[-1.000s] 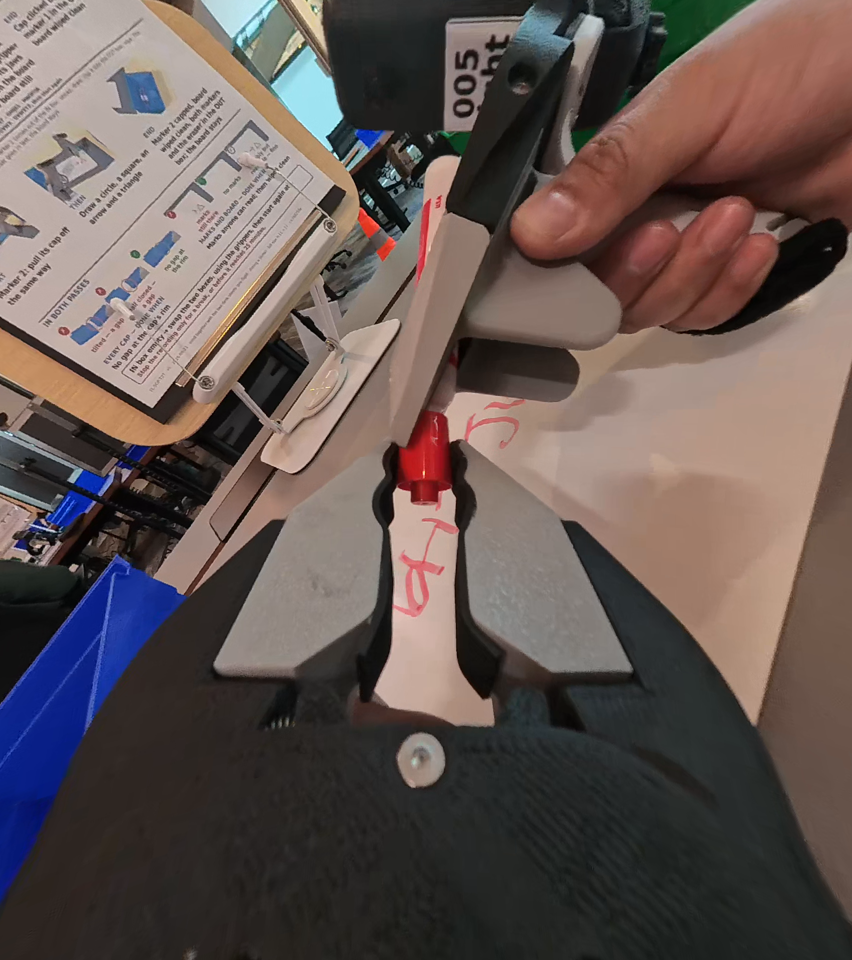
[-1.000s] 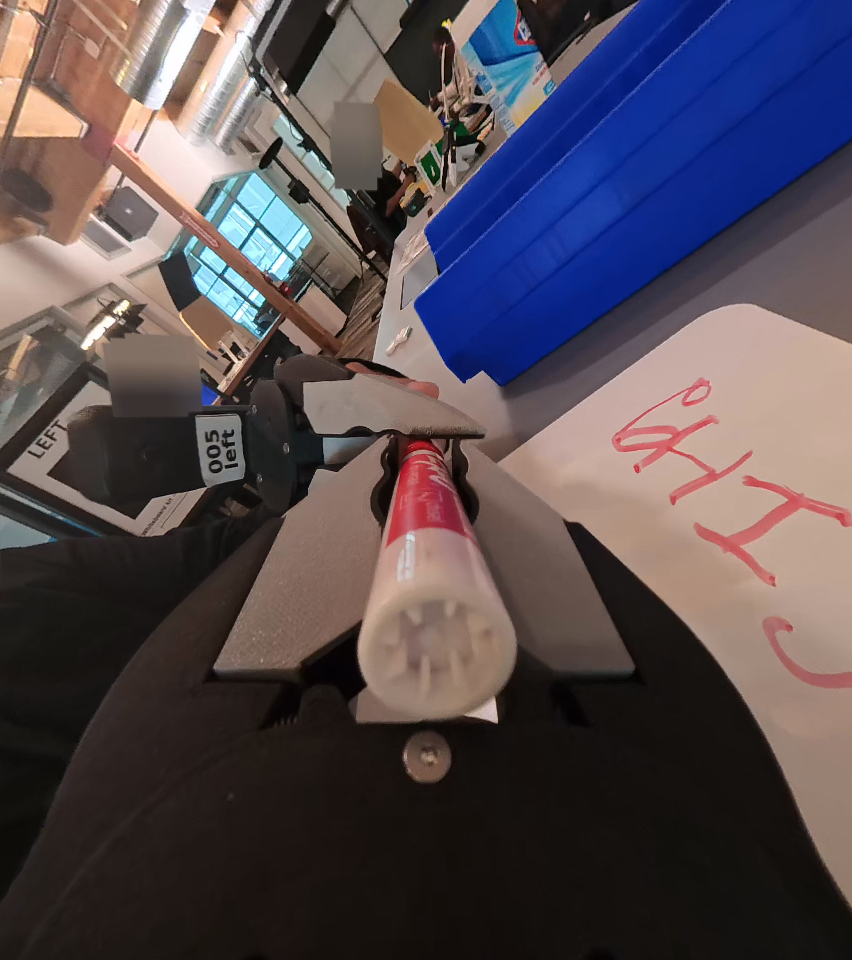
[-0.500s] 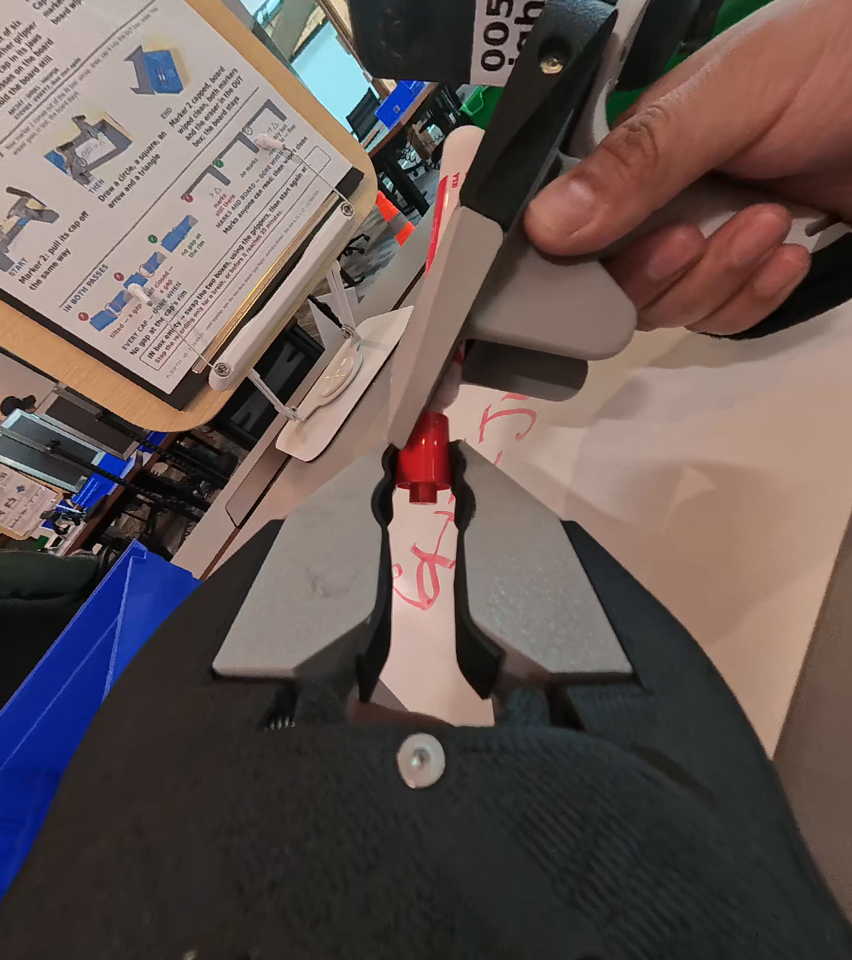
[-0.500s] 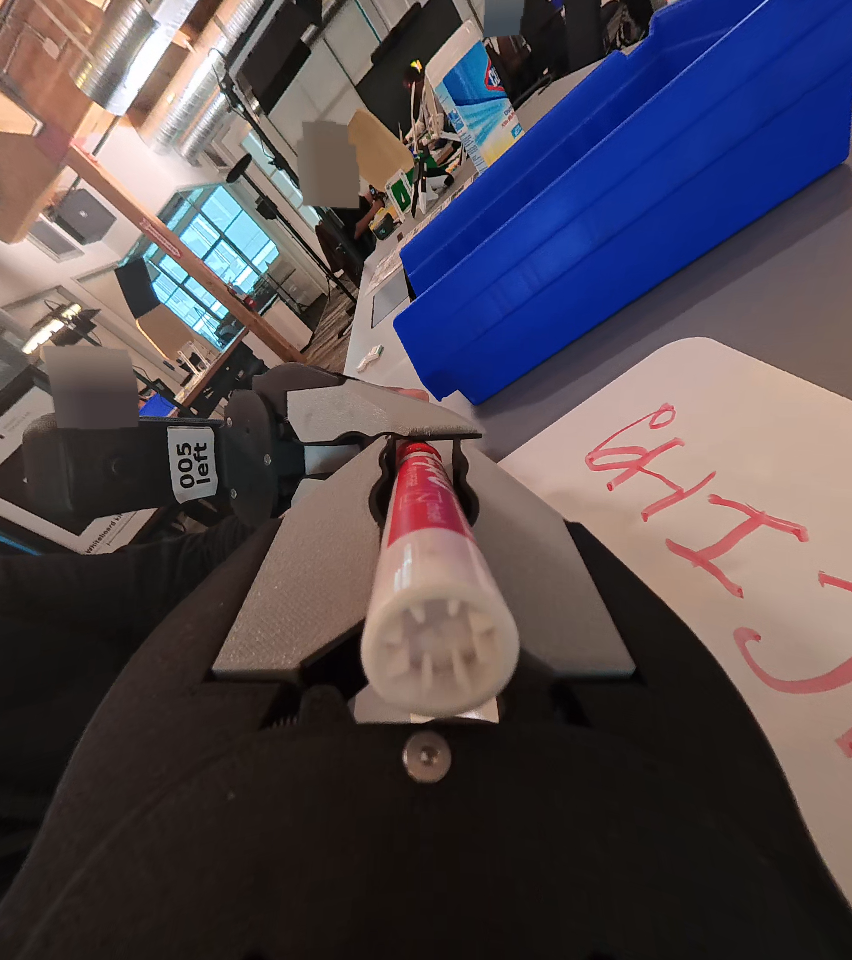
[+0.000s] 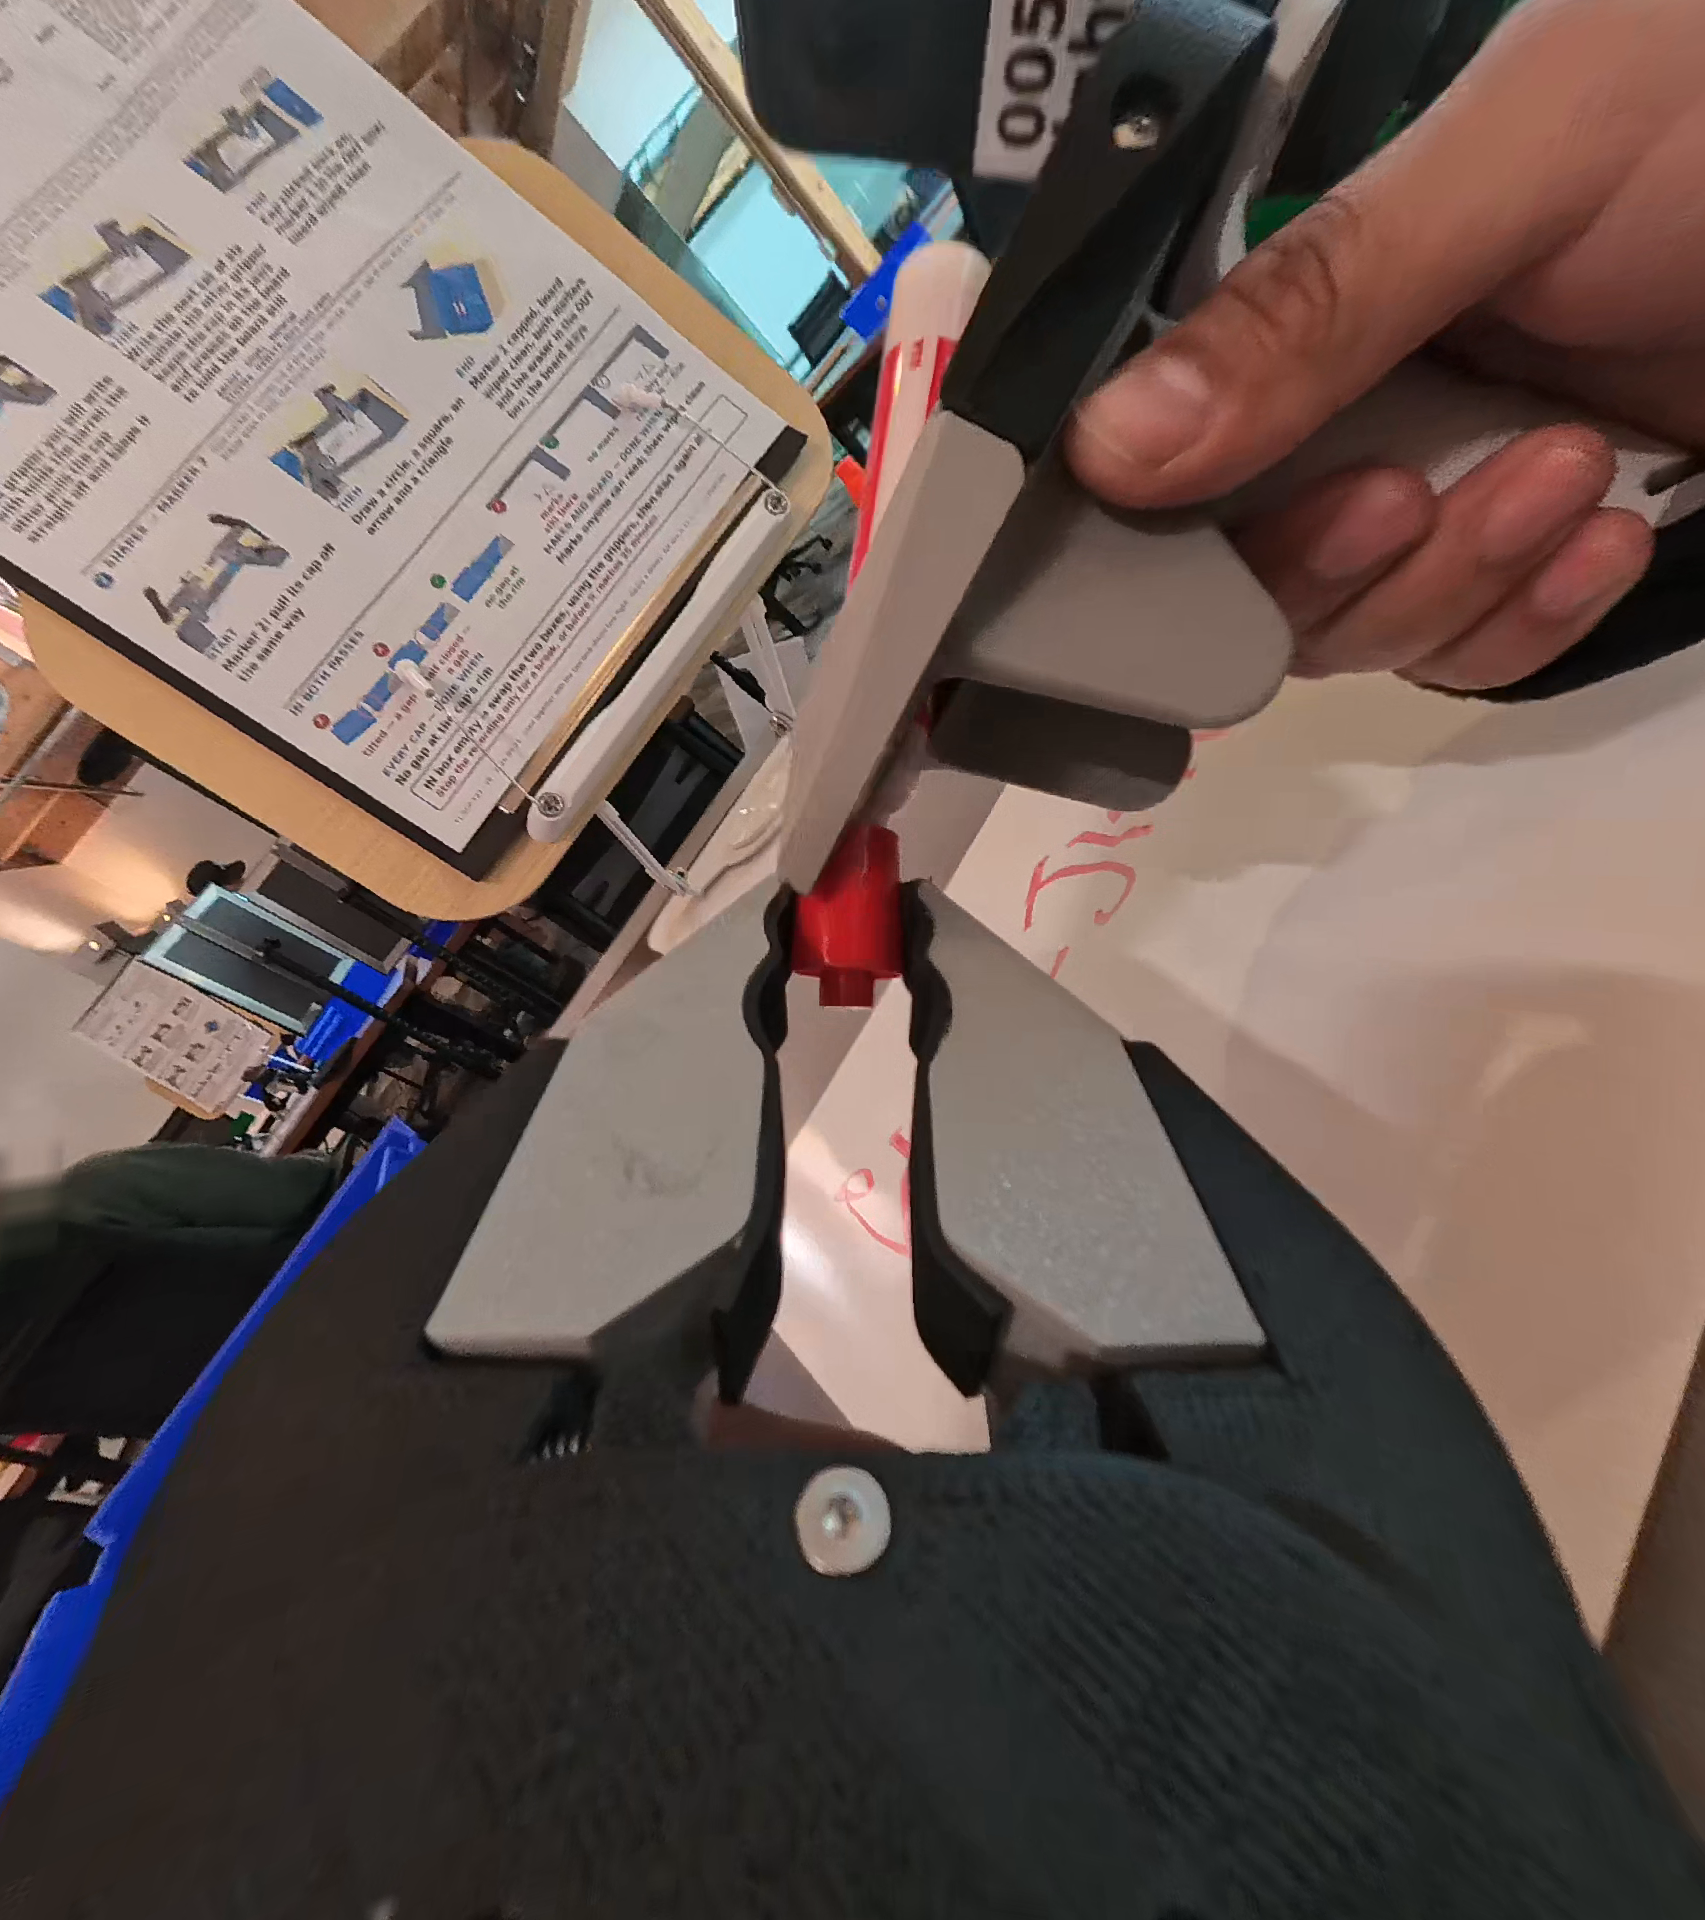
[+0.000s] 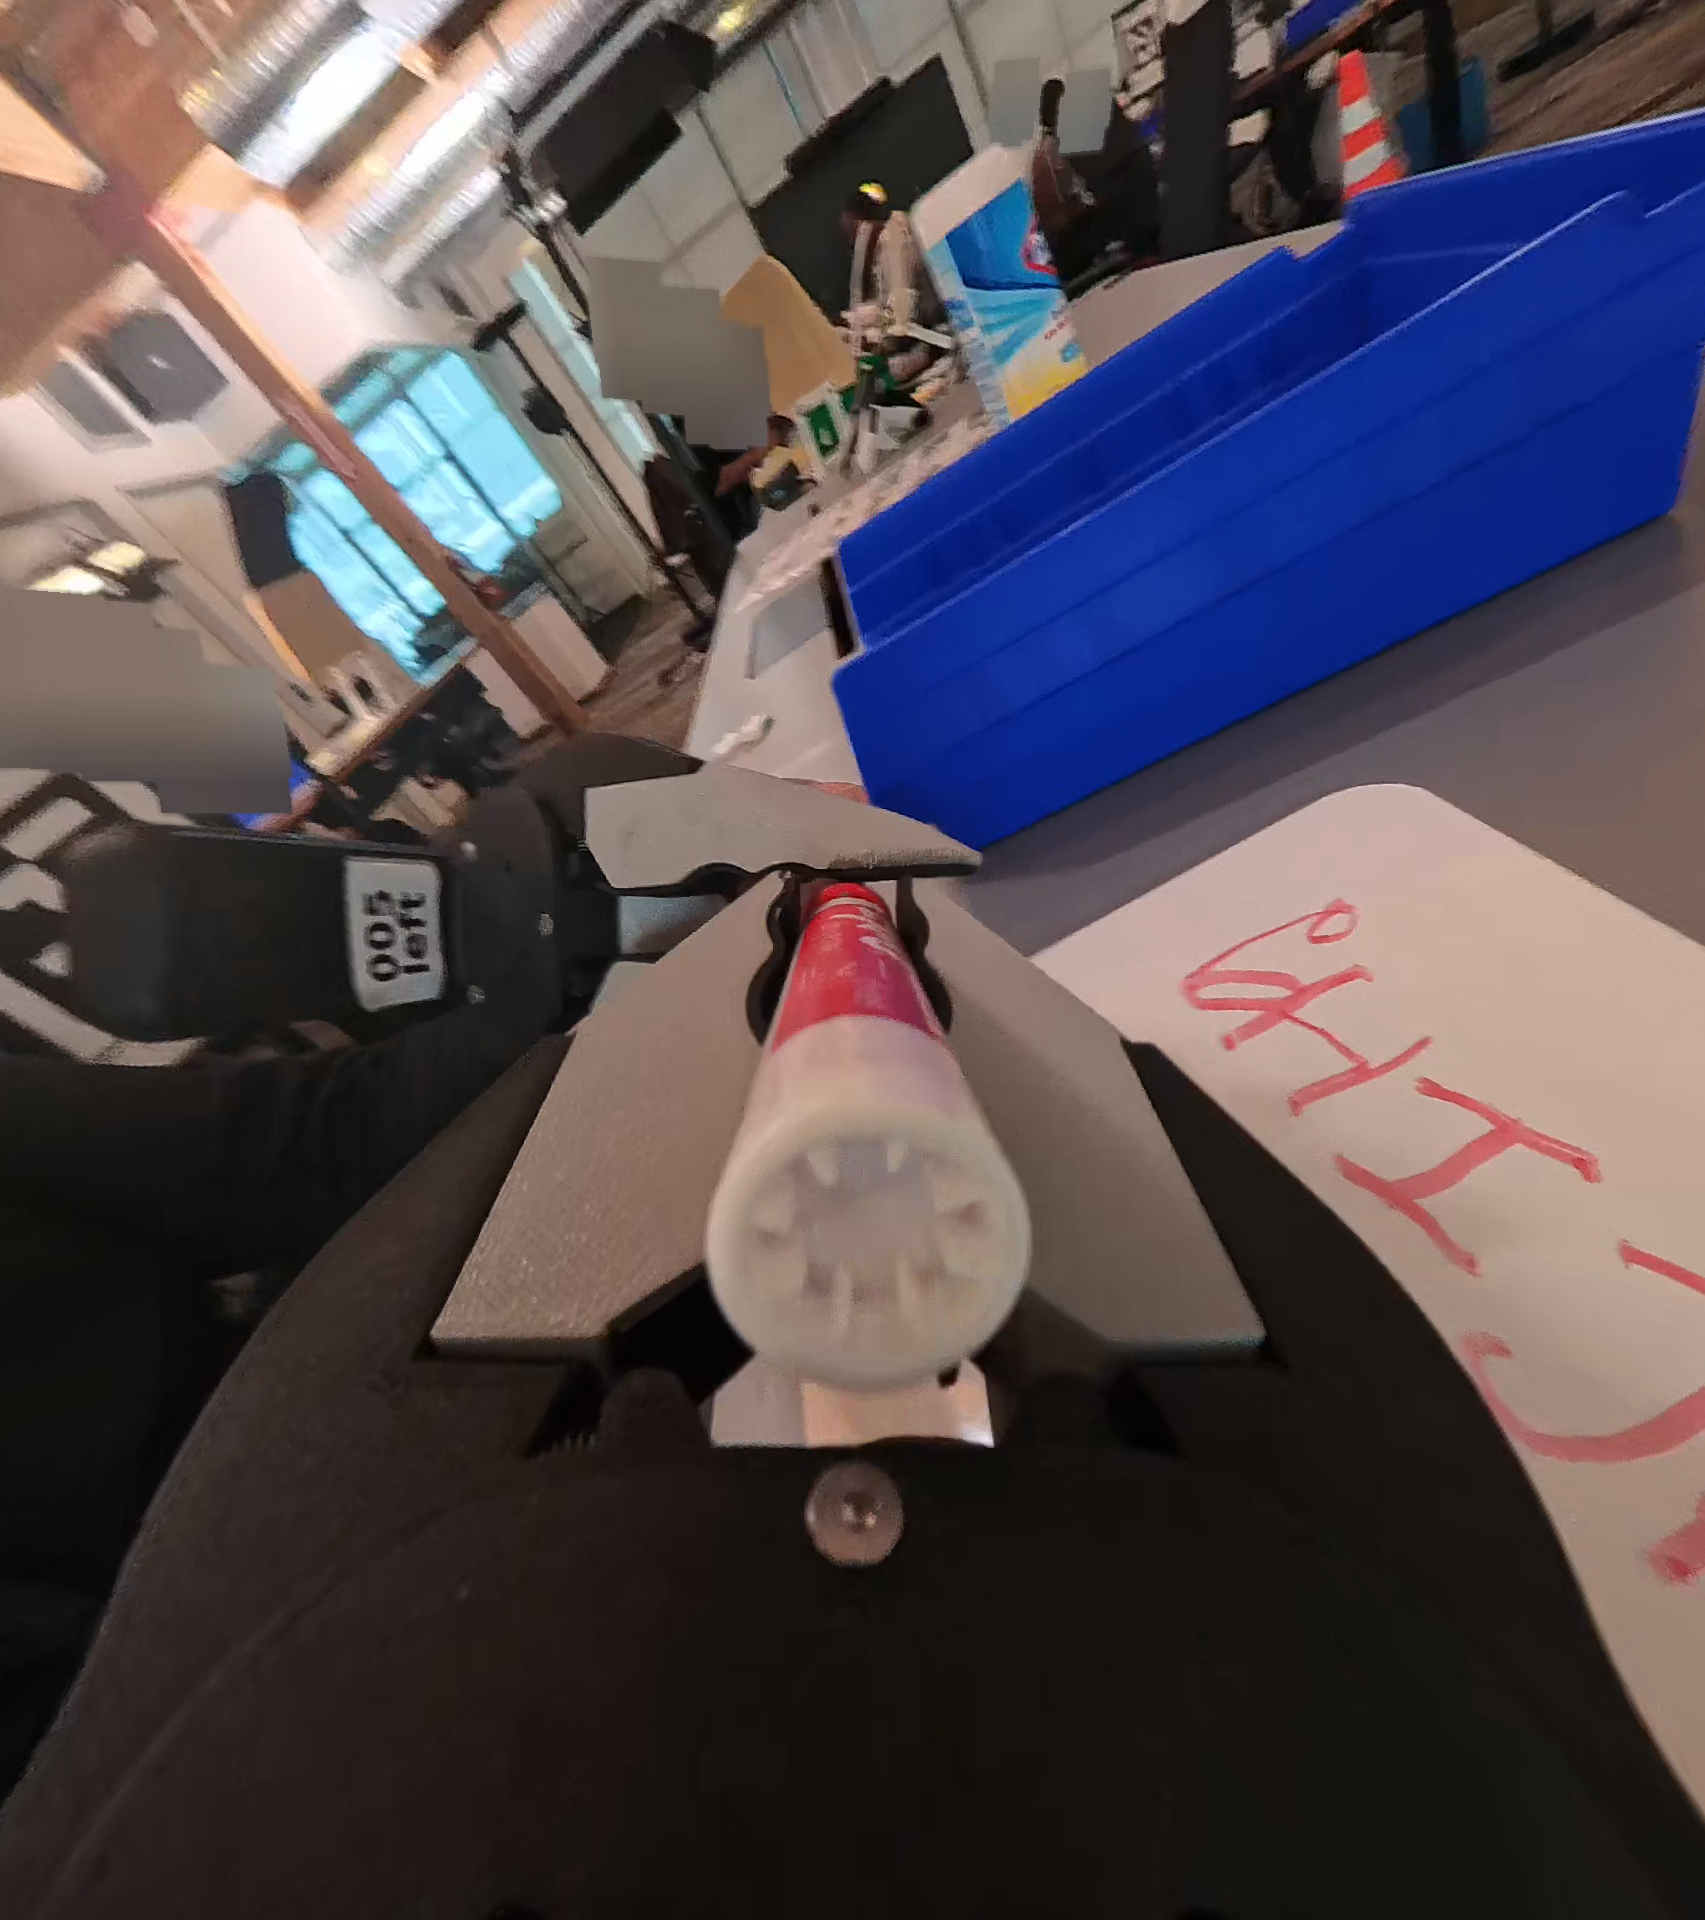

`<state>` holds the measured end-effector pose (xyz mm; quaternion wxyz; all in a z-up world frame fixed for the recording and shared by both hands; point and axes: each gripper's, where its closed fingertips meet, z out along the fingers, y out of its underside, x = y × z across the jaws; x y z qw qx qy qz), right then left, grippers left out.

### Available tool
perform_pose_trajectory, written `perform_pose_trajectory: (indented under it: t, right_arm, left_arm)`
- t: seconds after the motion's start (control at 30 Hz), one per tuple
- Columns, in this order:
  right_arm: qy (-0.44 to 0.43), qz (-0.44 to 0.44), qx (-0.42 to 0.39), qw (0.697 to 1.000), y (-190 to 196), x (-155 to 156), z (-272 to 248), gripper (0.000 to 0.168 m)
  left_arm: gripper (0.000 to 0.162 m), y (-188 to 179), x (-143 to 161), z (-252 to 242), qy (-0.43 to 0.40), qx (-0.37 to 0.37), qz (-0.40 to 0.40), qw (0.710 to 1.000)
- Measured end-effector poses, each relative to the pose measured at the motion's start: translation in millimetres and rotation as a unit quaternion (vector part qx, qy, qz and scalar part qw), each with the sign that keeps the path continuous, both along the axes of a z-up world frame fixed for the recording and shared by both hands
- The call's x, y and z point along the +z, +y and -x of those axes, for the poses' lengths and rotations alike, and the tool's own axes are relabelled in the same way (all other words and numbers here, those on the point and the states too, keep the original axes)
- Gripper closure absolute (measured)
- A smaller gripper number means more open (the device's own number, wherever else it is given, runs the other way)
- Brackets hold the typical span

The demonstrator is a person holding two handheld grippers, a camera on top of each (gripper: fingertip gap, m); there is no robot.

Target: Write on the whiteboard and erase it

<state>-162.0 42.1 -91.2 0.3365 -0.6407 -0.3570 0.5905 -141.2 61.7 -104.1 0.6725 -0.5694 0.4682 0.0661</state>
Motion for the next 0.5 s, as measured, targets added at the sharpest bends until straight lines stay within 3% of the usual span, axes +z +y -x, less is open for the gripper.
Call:
perform_pose_trajectory:
  t: [0.07, 0.2, 0.33, 0.5]
  right_arm:
    - [0.031, 0.043, 0.025, 0.998, -3, 5, -2, 0.154]
    - [0.015, 0.027, 0.028, 0.999, -3, 2, -2, 0.153]
    - [0.048, 0.082, 0.053, 0.994, -5, 6, -3, 0.153]
    - [0.004, 0.04, -0.026, 0.999, 14, -2, -3, 0.141]
  left_arm:
    - [0.145, -3, 5, -2, -0.008, -0.007, -0.012, 1.0]
    - [0.145, -3, 2, -3, -0.009, -0.011, 0.001, 1.0]
    - [0.145, -7, 6, -4, -0.034, -0.028, 0.017, 0.999]
    - [0.145, -4, 4, -3, -0.029, -0.013, 0.017, 0.999]
